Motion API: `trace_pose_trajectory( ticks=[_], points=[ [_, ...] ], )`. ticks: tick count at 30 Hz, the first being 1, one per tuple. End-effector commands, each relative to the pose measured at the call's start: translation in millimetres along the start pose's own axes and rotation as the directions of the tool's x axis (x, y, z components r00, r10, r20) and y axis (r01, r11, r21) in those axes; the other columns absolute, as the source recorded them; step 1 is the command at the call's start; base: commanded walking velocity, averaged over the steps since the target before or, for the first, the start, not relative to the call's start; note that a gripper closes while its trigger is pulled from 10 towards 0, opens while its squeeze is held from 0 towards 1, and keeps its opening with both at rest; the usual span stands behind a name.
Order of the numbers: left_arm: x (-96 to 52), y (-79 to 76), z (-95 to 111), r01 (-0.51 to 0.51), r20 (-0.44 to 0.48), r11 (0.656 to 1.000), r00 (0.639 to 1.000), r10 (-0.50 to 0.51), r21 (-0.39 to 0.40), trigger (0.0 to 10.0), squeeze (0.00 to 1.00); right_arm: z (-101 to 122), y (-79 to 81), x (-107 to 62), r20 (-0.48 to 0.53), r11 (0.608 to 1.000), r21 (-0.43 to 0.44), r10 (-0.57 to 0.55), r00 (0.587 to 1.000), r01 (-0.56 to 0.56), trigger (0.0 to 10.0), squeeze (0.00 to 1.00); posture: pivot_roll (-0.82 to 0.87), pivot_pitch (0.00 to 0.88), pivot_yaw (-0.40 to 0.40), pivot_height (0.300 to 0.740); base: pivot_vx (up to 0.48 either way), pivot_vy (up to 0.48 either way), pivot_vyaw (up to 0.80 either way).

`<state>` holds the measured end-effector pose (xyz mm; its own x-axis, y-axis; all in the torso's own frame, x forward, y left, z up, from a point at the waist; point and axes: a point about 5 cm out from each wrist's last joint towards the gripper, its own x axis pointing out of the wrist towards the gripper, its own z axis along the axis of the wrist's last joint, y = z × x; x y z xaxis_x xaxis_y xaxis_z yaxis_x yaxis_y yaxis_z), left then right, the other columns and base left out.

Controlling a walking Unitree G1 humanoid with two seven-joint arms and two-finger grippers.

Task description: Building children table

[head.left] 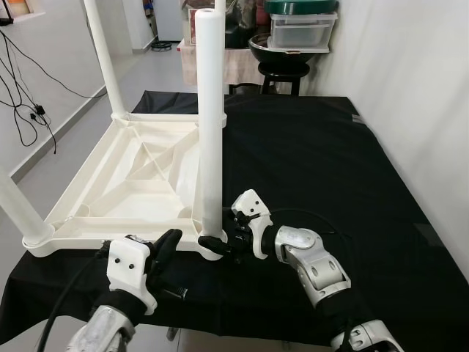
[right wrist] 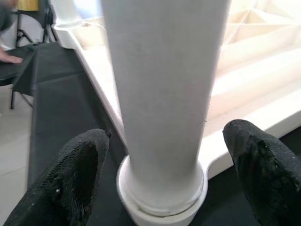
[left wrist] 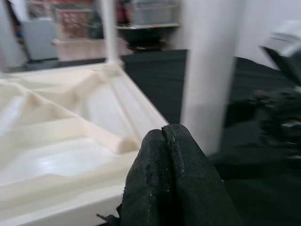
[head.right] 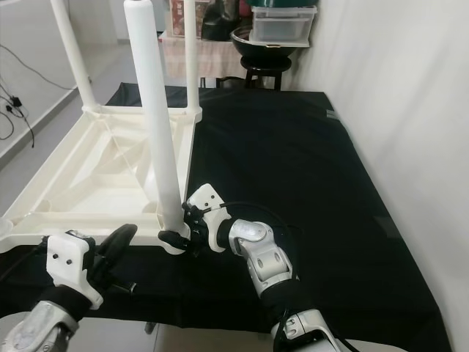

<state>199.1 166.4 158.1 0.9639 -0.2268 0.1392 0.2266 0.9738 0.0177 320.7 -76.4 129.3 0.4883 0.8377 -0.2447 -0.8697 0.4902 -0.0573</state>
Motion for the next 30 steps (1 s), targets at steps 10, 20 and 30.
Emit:
trace_pose_trajectory(
  ticks=[10,20,30],
  points=[
    [-26.2,26.4,-15.5,-0.257,-0.114,0.966,0.961,0.253,-0.023,10.0,0.00,-5.2,-15.9,-41.8,0.031,1.000,0.029,0.006,1.000,-0.007,10.0,0.00,0.02,0.025,-0.007,0.740,0.000,0.000,0.00],
    [-47.0,35.7,-37.5,-0.387,-0.215,0.918,0.892,0.397,0.086,10.0,0.00,-19.6,-19.5,-82.7,-0.076,0.999,0.009,0.031,0.997,-0.030,10.0,0.00,0.02,0.031,0.004,0.740,0.000,0.000,0.00],
    [-49.1,39.4,-42.1,-0.420,-0.227,0.897,0.869,0.441,0.135,10.0,0.00,-24.6,-1.5,-95.5,-0.152,0.984,-0.010,0.174,0.973,-0.178,10.0,0.00,0.02,0.025,0.010,0.740,0.000,0.199,0.00]
  ],
)
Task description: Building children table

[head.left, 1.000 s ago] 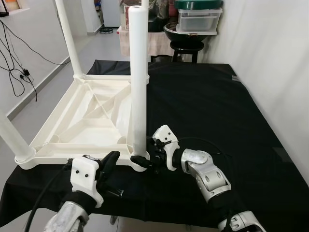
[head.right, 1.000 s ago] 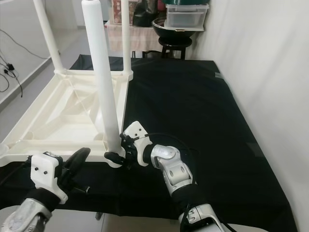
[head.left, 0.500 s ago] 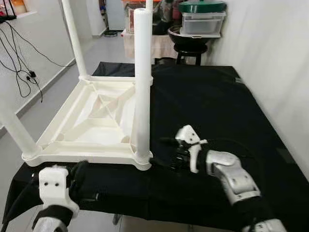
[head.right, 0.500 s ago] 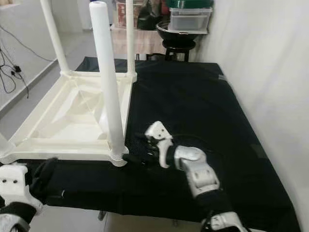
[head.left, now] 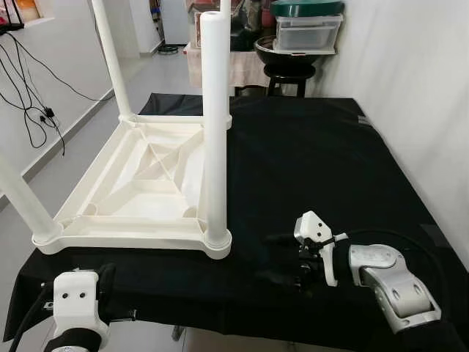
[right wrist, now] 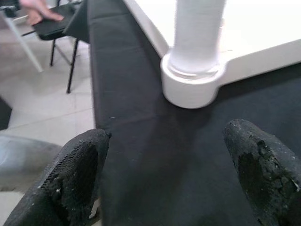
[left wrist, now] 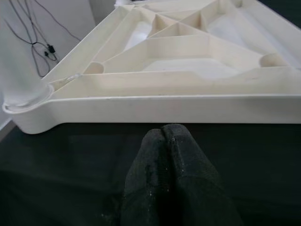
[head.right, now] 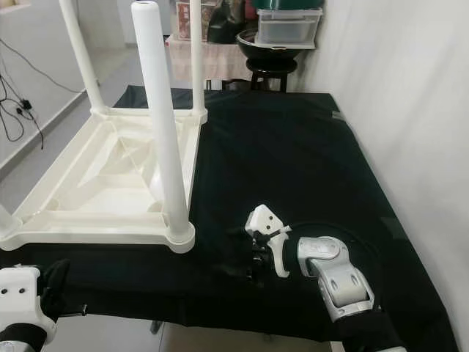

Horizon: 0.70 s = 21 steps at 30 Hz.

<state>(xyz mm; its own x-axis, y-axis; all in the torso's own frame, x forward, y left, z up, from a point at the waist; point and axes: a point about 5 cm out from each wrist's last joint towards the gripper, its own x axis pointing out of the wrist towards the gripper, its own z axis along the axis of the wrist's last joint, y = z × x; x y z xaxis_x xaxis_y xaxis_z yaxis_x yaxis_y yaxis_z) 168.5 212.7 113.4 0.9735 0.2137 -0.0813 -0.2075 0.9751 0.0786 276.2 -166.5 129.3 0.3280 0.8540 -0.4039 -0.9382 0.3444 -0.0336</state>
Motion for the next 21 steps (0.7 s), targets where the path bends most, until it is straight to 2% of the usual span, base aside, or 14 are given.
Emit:
trace_pose_trajectory(
  ticks=[1,14,19,21],
  points=[
    [0.1,4.3,-4.1,-0.034,-0.009,0.999,0.999,0.034,0.026,10.0,0.00,-1.4,6.1,2.7,-0.017,0.999,-0.005,0.044,0.999,-0.044,10.0,0.00,0.02,0.024,0.010,0.740,0.000,0.480,0.00],
    [3.3,2.1,2.6,-0.031,0.033,0.999,0.999,0.031,0.024,10.0,0.00,-5.0,12.7,0.2,-0.095,0.994,-0.025,0.101,0.990,-0.103,10.0,0.00,0.02,0.018,0.005,0.740,0.000,0.480,0.00],
    [4.4,0.1,6.3,0.006,0.057,1.000,0.998,-0.007,0.019,10.0,0.00,-7.2,10.0,-1.2,-0.131,0.996,-0.031,0.081,0.988,-0.086,10.0,0.00,0.01,0.014,0.004,0.740,0.000,0.000,0.00],
    [4.0,-2.8,6.9,0.046,0.056,0.999,0.997,-0.045,-0.024,10.0,0.00,-5.4,10.0,-4.3,-0.133,0.994,-0.031,0.096,0.987,-0.101,10.0,0.00,0.01,0.013,0.005,0.740,0.000,0.000,0.00]
  ],
)
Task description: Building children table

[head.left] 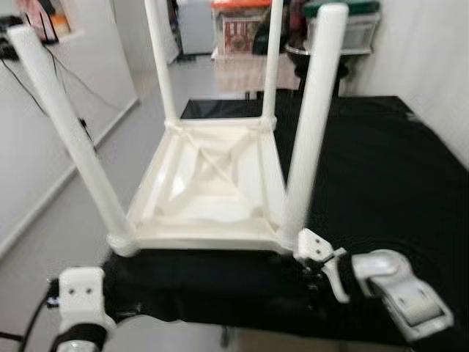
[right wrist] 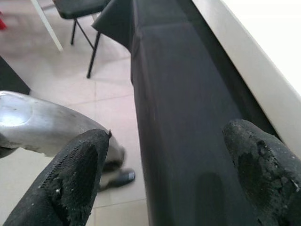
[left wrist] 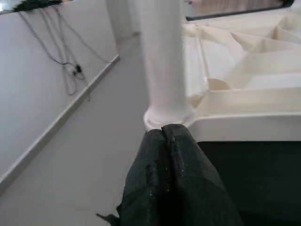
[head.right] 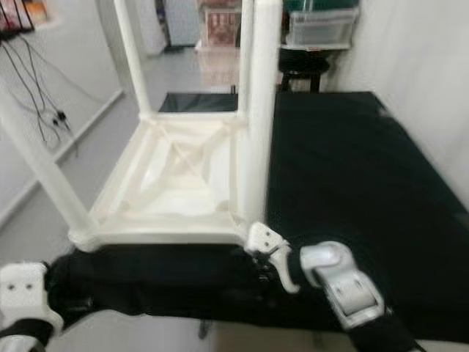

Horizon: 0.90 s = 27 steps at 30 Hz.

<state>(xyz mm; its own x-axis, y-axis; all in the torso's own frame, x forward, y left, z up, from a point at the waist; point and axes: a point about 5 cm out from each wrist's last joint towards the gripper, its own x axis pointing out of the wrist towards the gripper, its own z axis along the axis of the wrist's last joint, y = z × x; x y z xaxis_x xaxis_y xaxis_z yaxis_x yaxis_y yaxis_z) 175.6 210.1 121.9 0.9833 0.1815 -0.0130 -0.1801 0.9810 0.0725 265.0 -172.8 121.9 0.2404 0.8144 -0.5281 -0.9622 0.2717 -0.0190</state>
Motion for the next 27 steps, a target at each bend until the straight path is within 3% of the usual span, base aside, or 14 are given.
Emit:
trace_pose_trajectory(
  ticks=[1,5,9,19,27],
  points=[
    [-1.9,0.5,-2.2,0.016,-0.015,1.000,1.000,-0.016,-0.021,10.0,0.00,5.3,1.2,1.1,0.006,1.000,-0.017,0.023,1.000,-0.023,10.0,0.00,0.01,0.013,0.005,0.740,0.000,0.000,0.00],
    [-0.5,-1.2,-4.0,0.027,-0.027,0.999,0.999,-0.027,-0.028,10.0,0.00,10.0,-0.7,2.7,0.024,0.999,-0.036,0.018,1.000,-0.017,10.0,0.00,0.00,0.007,-0.001,0.740,0.000,0.000,0.00],
    [3.2,0.9,-3.9,0.012,-0.017,1.000,1.000,-0.012,0.002,10.0,0.00,18.3,-6.9,12.8,0.074,0.996,-0.064,-0.054,0.996,0.059,10.0,0.00,0.00,0.005,-0.002,0.740,0.000,0.000,0.00],
    [6.0,8.0,-4.3,-0.033,-0.009,0.999,0.999,0.034,0.018,10.0,0.00,30.4,-15.3,22.6,0.145,0.984,-0.043,-0.168,0.975,0.175,10.0,0.00,-0.01,0.011,-0.005,0.740,0.000,0.000,0.00],
    [8.0,11.9,-5.7,-0.063,-0.024,0.998,0.998,0.063,0.012,10.0,0.00,32.4,-11.5,27.8,0.155,0.985,-0.052,-0.157,0.975,0.167,10.0,0.00,-0.02,0.012,-0.002,0.740,0.000,0.000,0.00]
  ],
)
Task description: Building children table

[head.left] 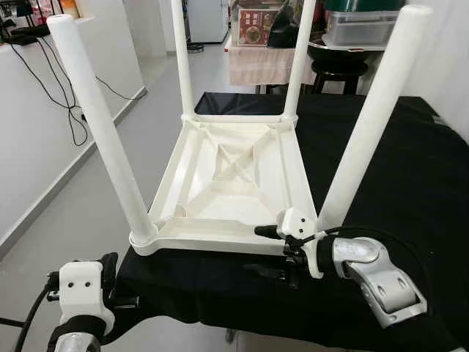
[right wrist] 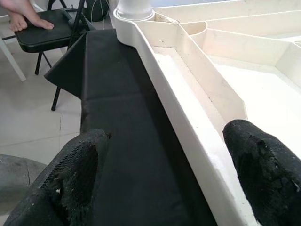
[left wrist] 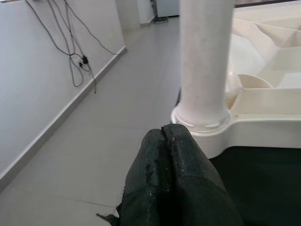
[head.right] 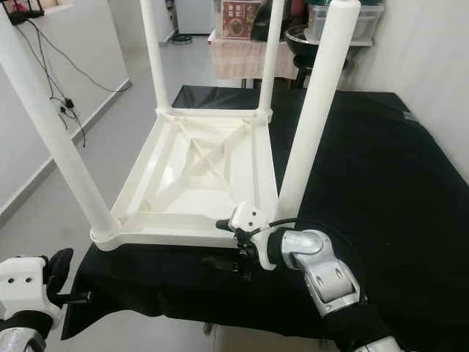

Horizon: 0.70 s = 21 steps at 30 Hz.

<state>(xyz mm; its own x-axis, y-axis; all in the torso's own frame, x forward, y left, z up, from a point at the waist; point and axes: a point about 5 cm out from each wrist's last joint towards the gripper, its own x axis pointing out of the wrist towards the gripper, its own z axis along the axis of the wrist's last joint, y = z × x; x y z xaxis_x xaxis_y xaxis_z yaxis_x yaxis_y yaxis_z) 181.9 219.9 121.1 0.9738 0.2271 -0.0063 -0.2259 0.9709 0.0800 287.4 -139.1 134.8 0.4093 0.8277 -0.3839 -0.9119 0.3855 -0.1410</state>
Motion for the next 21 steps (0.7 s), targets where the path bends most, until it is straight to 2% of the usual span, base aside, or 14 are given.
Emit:
trace_pose_trajectory(
  ticks=[1,2,3,4,5,11,21],
  points=[
    [-0.1,5.8,-5.2,-0.025,-0.030,1.000,0.999,0.025,0.008,10.0,0.00,0.5,2.1,2.8,0.001,1.000,-0.018,0.005,1.000,-0.005,10.0,0.00,-0.01,0.015,0.003,0.740,0.000,0.000,0.00],
    [-0.1,5.8,-5.2,-0.025,-0.030,1.000,0.999,0.025,0.008,10.0,0.00,0.5,2.1,2.8,0.001,1.000,-0.018,0.005,1.000,-0.005,10.0,0.00,-0.01,0.015,0.003,0.740,0.000,0.000,0.00],
    [-1.2,9.0,-5.7,-0.037,-0.025,0.999,0.999,0.038,0.009,10.0,0.24,-0.6,2.5,4.0,-0.007,1.000,-0.026,0.003,1.000,-0.003,10.0,0.00,-0.01,0.013,0.008,0.740,0.000,0.000,0.00],
    [-1.2,9.0,-5.7,-0.037,-0.025,0.999,0.999,0.038,0.009,10.0,0.24,-0.6,2.5,4.0,-0.007,1.000,-0.026,0.003,1.000,-0.003,10.0,0.00,-0.01,0.013,0.008,0.740,0.000,0.000,0.00],
    [-2.6,12.8,-6.5,-0.047,-0.022,0.999,0.999,0.047,0.009,10.0,1.00,-0.5,2.1,5.6,-0.004,1.000,-0.020,-0.008,1.000,0.008,10.0,0.00,0.00,0.013,0.008,0.740,0.000,0.000,0.00],
    [-2.0,22.3,-5.8,-0.070,-0.006,0.997,0.998,0.070,-0.016,10.0,1.00,3.5,-1.1,10.8,0.018,0.999,-0.003,-0.046,0.999,0.046,10.0,0.00,0.00,0.012,0.009,0.740,0.000,0.000,0.00],
    [6.8,41.1,1.5,-0.089,0.023,0.996,0.996,0.089,-0.006,10.0,1.00,3.6,1.5,13.0,0.022,0.999,-0.003,-0.049,0.999,0.049,10.0,0.00,-0.01,0.017,0.016,0.740,0.000,0.000,0.00]
  ],
)
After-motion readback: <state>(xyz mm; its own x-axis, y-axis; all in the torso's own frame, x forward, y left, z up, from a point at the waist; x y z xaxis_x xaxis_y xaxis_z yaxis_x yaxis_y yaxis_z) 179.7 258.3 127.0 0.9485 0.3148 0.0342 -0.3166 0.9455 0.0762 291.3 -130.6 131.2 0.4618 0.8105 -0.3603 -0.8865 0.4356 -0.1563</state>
